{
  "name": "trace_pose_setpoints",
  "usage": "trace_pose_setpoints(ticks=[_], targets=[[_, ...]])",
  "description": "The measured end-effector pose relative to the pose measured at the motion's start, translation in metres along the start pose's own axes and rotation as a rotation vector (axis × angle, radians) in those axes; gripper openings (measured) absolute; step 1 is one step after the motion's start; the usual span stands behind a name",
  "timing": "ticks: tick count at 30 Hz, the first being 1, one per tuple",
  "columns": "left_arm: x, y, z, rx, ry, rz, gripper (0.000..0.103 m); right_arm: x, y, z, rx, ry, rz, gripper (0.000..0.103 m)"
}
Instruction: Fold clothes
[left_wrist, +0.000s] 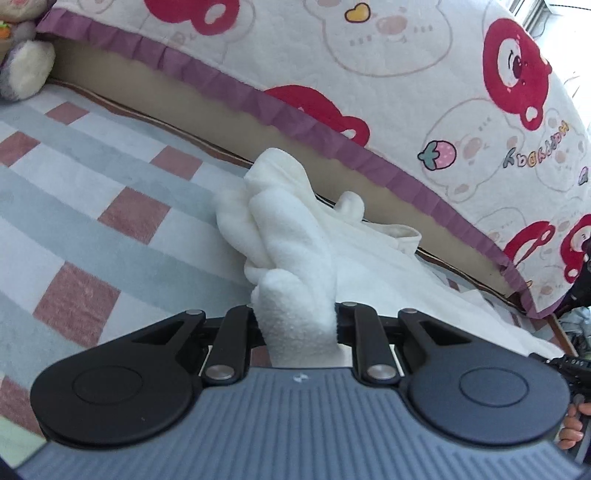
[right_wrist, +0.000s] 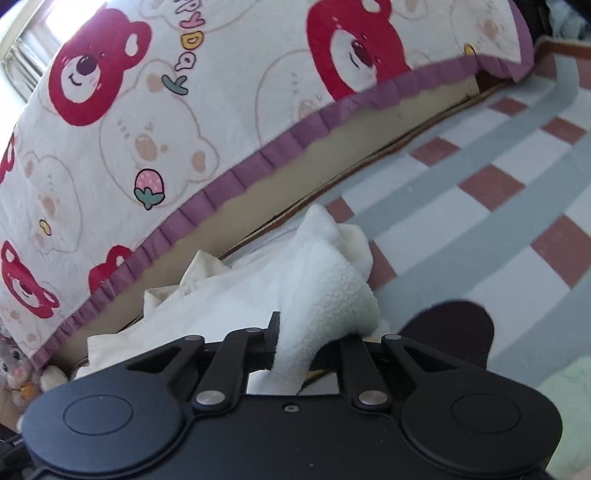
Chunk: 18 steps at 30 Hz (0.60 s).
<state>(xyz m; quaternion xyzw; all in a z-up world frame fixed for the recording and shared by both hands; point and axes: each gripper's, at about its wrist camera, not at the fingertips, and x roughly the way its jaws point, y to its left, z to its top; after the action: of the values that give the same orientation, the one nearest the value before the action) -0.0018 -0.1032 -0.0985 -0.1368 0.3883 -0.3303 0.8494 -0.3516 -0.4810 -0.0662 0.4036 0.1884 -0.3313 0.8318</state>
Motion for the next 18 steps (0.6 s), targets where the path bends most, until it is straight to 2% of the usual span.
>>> trace_pose_setpoints(ticks=[3, 5, 8, 10, 11, 13, 15, 18], targets=[[-0.015, 0.011, -0.001, -0.117, 0.086, -0.056, 0.016, -0.01, 0.001, 0.002, 0.033, 0.065, -0.004, 0.012], [-0.03, 0.014, -0.003, -0.144, 0.099, -0.075, 0.016, -0.02, 0.01, 0.007, -0.017, 0.127, -0.032, 0.012], [-0.056, 0.01, -0.023, -0.089, 0.097, -0.034, 0.016, -0.031, 0.018, 0.005, -0.154, 0.208, -0.126, 0.011], [-0.063, 0.016, -0.04, -0.115, 0.131, -0.009, 0.016, -0.032, 0.017, 0.0, -0.192, 0.267, -0.211, 0.018], [-0.062, 0.023, -0.052, -0.155, 0.171, 0.016, 0.018, -0.034, 0.015, -0.004, -0.2, 0.27, -0.257, 0.023], [-0.061, 0.031, -0.069, -0.173, 0.223, 0.073, 0.024, -0.041, 0.012, -0.01, -0.201, 0.253, -0.336, 0.048], [-0.063, 0.034, -0.079, -0.15, 0.249, 0.133, 0.031, -0.053, 0.009, -0.009, -0.192, 0.183, -0.346, 0.054], [-0.077, 0.026, -0.071, -0.073, 0.195, 0.212, 0.034, -0.061, 0.005, -0.002, -0.18, 0.145, -0.328, 0.056]])
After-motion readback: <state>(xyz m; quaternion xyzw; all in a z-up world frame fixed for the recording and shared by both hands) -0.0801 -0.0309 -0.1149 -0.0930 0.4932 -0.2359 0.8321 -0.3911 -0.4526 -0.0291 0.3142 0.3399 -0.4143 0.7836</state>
